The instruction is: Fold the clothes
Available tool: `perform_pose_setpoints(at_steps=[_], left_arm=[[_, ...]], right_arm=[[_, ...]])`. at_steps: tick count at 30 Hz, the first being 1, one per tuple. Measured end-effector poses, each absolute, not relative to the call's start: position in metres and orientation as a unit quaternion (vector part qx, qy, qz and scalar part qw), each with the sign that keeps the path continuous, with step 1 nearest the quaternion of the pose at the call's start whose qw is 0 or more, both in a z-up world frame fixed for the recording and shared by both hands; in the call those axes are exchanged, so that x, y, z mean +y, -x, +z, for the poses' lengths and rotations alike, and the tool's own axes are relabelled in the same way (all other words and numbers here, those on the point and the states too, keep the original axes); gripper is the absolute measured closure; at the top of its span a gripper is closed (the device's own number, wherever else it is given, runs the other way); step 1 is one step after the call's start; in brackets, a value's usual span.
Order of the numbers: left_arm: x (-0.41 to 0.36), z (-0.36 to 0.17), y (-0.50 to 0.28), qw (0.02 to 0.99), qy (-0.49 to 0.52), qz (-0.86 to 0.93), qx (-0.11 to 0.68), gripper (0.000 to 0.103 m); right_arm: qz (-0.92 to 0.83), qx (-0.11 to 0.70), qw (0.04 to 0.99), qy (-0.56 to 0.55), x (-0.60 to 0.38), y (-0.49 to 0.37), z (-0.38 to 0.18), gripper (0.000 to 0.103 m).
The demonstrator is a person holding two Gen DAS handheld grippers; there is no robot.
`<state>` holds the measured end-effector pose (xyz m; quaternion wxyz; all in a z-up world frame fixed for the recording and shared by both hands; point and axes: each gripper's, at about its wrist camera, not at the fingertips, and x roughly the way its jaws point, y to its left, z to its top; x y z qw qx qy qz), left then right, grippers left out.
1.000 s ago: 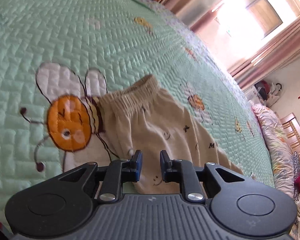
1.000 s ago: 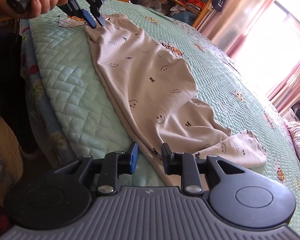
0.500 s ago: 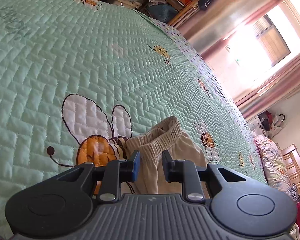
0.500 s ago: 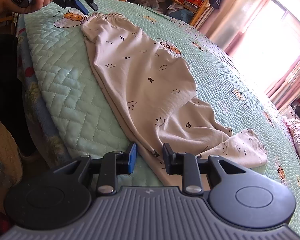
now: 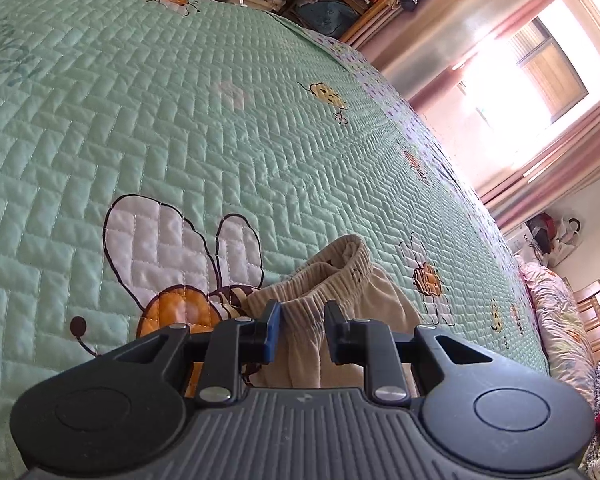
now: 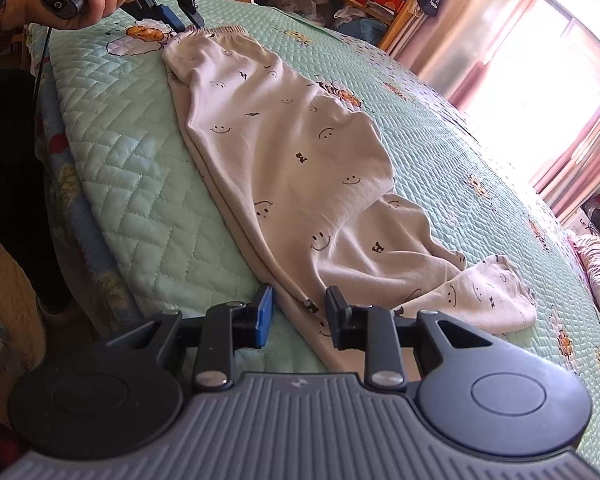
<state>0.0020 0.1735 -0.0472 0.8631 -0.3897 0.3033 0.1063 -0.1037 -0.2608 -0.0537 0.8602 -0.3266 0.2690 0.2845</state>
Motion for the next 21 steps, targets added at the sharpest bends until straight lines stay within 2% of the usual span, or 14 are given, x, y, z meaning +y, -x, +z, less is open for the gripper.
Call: perform_pose_setpoints(at_steps=[3,6,8,13,15,21], left_arm=[[0.174,-0.047,-0.002,0.863,0.384,0.113,0.307,0.069],[0.173,-0.048,-0.005,0.865,0.379,0.112,0.31,0.069],[0.173,-0.047,-0.006,0.867,0.373,0.111,0.311,0.076],[0.173,-0.041,-0.006,0.872,0.364,0.107,0.308,0.082],[0.173,-0.039,-0.006,0.873,0.361,0.108,0.31,0.089],[0.174,-0.036,-0.011,0.877,0.346,0.108,0.316,0.089]], right_arm=[[0.285,0.27,0.86,0.325,-0.261,0.103,-0.054,0.072],[0.286,0.269,0.86,0.325,-0.261,0.103,-0.055,0.072],[0.286,0.269,0.861,0.325,-0.261,0.103,-0.055,0.072],[0.285,0.269,0.861,0.325,-0.261,0.103,-0.056,0.072],[0.285,0.269,0.861,0.324,-0.261,0.102,-0.056,0.071],[0.286,0.269,0.861,0.324,-0.261,0.102,-0.057,0.071]])
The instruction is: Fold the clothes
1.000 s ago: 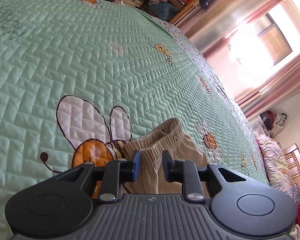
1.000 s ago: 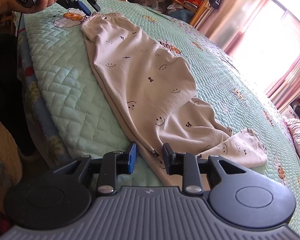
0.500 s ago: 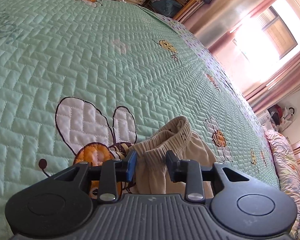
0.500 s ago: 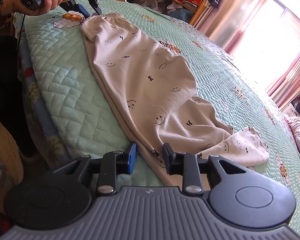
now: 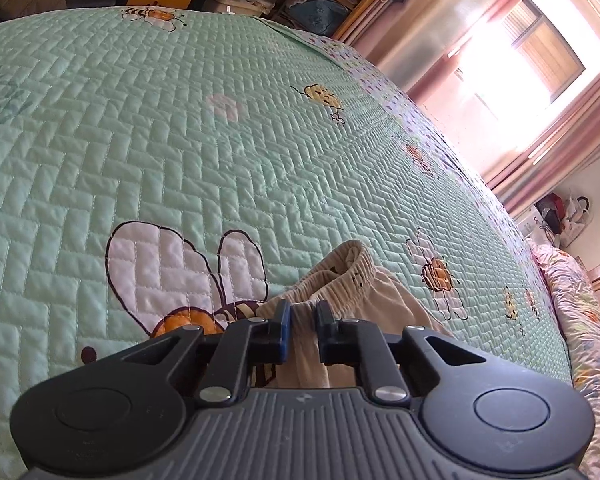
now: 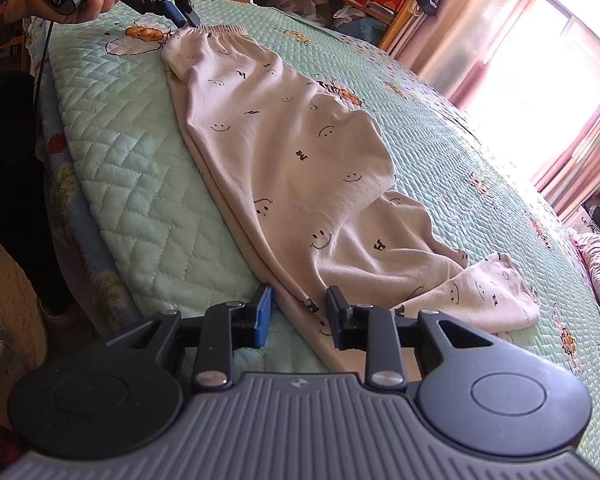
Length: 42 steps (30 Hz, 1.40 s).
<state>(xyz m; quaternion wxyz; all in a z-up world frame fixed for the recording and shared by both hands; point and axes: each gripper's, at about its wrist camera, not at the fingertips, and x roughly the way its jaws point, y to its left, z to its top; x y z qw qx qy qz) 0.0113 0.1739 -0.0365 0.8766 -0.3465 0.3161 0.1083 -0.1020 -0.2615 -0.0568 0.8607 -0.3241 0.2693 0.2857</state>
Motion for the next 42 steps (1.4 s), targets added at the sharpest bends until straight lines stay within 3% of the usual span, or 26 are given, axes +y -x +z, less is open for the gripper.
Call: perform_pose_setpoints(at_steps=[6,13,19,26,31,35,39,42], left_arm=[[0.174,-0.031,-0.016,0.885,0.327,0.117,0.311,0.091],[0.162,-0.039,-0.025,0.894,0.265,0.127,0.339,0.09],[0.168,-0.028,-0.011,0.891,0.293,0.133,0.321,0.087],[0.149,-0.002,0.028,0.889,0.32,0.148,0.293,0.084],[0.08,-0.001,0.024,0.883,0.318,0.001,0.344,0.08],[0.001,-0.012,0.009,0.867,0.264,-0.093,0.413,0.077],[-0.06,-0.027,-0.006,0.858,0.185,-0.104,0.467,0.066],[-0.099,-0.037,-0.017,0.852,0.124,-0.097,0.5,0.059]], right_arm=[[0.282,0.268,0.864,0.321,-0.263,0.101,-0.057,0.065],[0.283,0.266,0.864,0.321,-0.263,0.1,-0.059,0.065],[0.286,0.263,0.859,0.332,-0.266,0.104,-0.057,0.065],[0.278,0.238,0.875,0.317,-0.284,0.118,-0.048,0.057],[0.22,0.232,0.923,0.215,-0.325,0.101,-0.023,0.057],[0.127,0.211,0.947,0.207,-0.349,0.066,-0.009,0.057],[0.092,0.195,0.957,0.194,-0.36,0.012,0.003,0.04],[0.089,0.201,0.955,0.197,-0.353,-0.041,0.002,0.038]])
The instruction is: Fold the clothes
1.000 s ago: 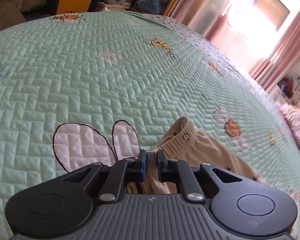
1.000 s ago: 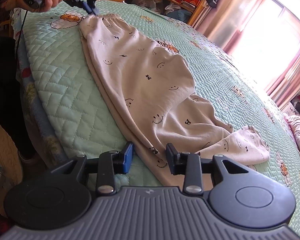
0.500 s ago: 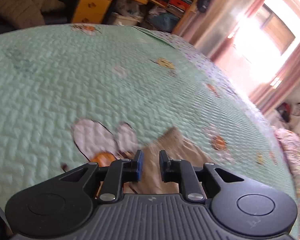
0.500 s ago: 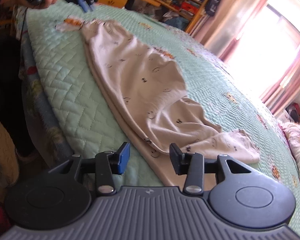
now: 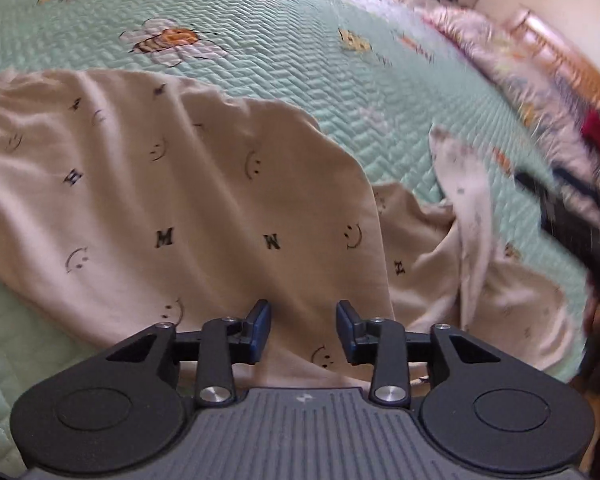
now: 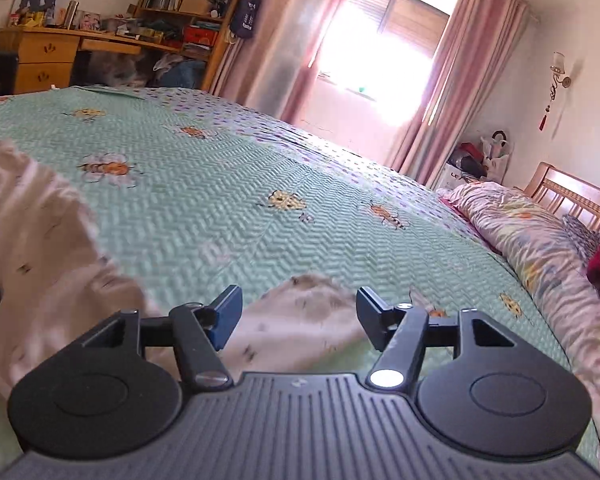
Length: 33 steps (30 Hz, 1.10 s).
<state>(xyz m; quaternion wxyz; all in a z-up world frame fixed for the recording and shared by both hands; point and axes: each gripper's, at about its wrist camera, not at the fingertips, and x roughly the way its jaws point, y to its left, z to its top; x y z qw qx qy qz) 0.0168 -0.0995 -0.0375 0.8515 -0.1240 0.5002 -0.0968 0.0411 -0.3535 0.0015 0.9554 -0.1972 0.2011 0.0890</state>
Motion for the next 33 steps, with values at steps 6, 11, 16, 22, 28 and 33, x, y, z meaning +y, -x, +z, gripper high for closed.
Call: perform_pose_setpoints(at_steps=[6,11,16,22,28,33], left_arm=[[-0.124,-0.036,-0.02,0.861,0.062,-0.076,0.499,0.031],[-0.129,-0.039,-0.024,0.859,0.059,-0.083,0.502,0.017],[-0.138,-0.042,-0.027,0.855,0.046,-0.088,0.509,0.008],[-0.141,-0.045,-0.029,0.853,0.044,-0.089,0.512,0.003],[-0.144,-0.049,-0.031,0.853,0.042,-0.083,0.513,0.001],[-0.148,-0.05,-0.031,0.856,0.031,-0.074,0.511,0.001]], right_arm=[[0.036,0.293,0.945,0.139,-0.332,-0.157,-0.02,0.038],[-0.012,0.363,0.922,0.132,-0.312,-0.22,-0.054,0.037],[-0.055,0.406,0.906,0.105,-0.325,-0.24,-0.073,0.038],[-0.028,0.4,0.916,0.037,-0.344,-0.237,-0.064,0.097],[-0.009,0.35,0.934,-0.074,-0.374,-0.208,-0.044,0.099],[-0.007,0.299,0.947,-0.121,-0.398,-0.167,-0.021,0.099]])
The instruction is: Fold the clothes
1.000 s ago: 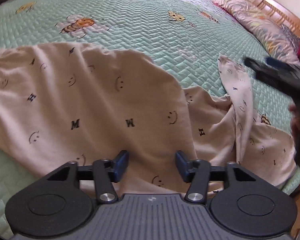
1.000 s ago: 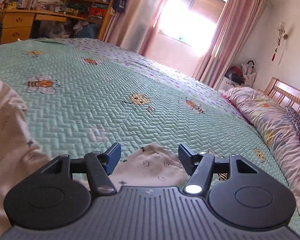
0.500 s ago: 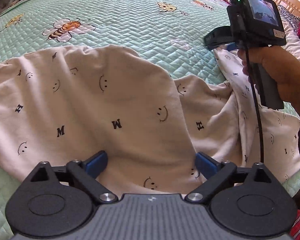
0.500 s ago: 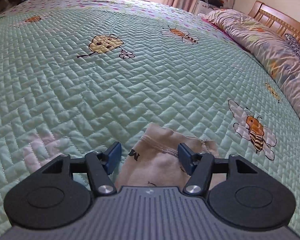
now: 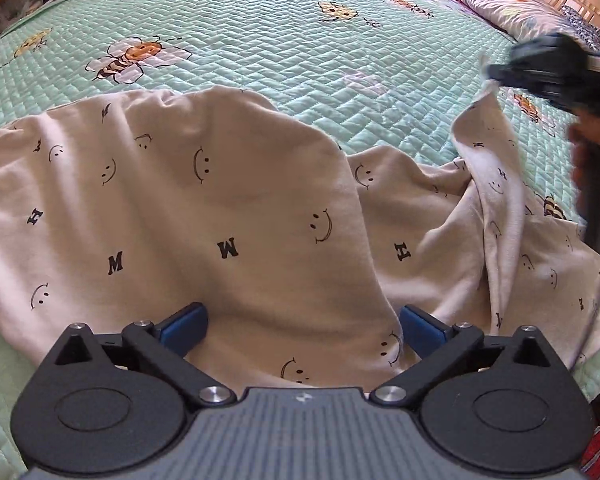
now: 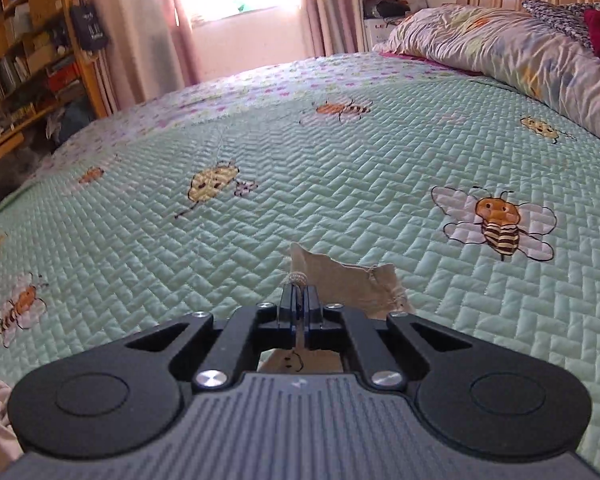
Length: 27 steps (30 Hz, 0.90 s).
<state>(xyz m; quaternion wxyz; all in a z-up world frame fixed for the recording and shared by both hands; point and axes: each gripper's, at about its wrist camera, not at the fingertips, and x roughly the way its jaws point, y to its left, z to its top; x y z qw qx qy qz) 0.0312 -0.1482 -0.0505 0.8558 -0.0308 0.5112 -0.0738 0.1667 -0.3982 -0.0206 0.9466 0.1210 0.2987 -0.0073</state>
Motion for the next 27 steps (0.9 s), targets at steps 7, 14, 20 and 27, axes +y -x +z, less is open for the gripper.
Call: perform_pose_setpoints(at_steps=[7,14,20,27], left_arm=[[-0.153,-0.051,-0.028,0.86,0.013,-0.061,0.506,0.001],[-0.158,-0.053,-0.026,0.864,-0.004,-0.053,0.501,0.001],[-0.161,-0.052,-0.024,0.865,-0.012,-0.048,0.5,0.001],[-0.161,-0.052,-0.025,0.864,-0.013,-0.047,0.502,0.001]], right_arm=[[-0.019,0.219,0.953,-0.207,-0.462,-0.06,0.006,0.099],[-0.072,0.266,0.934,-0.229,-0.527,0.019,-0.039,0.093],[-0.079,0.289,0.912,-0.278,-0.542,0.029,-0.082,0.086],[-0.073,0.268,0.917,-0.287,-0.542,0.036,-0.076,0.064]])
